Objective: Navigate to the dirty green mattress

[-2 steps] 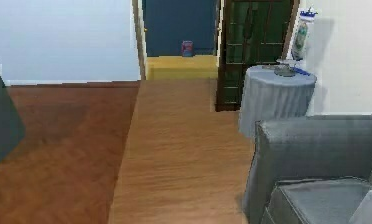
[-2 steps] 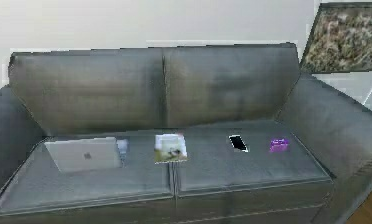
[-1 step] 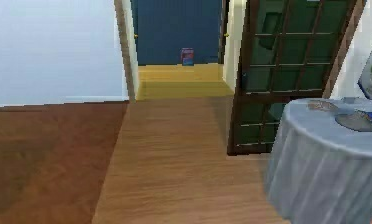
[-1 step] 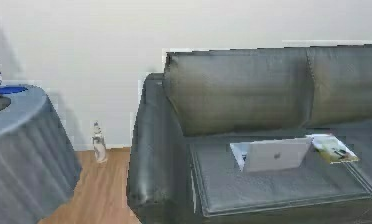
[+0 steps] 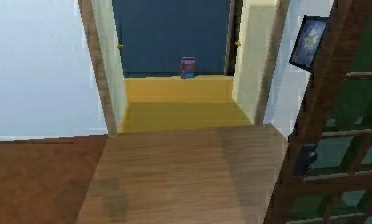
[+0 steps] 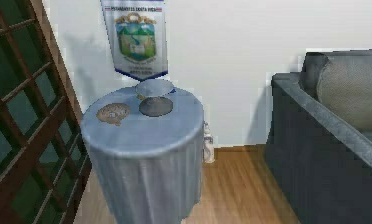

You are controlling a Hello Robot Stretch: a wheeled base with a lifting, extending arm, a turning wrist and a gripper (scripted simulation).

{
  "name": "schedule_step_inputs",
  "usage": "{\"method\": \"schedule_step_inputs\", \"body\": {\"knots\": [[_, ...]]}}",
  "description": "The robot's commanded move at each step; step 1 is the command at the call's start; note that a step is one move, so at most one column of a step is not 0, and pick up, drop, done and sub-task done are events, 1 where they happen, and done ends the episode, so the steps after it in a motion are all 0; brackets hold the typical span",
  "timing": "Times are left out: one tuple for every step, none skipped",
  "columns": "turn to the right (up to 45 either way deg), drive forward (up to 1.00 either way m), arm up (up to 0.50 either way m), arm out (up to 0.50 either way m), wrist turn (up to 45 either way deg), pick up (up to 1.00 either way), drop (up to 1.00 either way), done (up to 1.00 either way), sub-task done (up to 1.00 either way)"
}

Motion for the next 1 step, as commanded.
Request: {"method": "schedule_step_inputs", "body": {"knots": [[-3.0, 0.00, 0.00, 0.00, 0.0, 0.00, 0.00, 0.00, 0.00]]}}
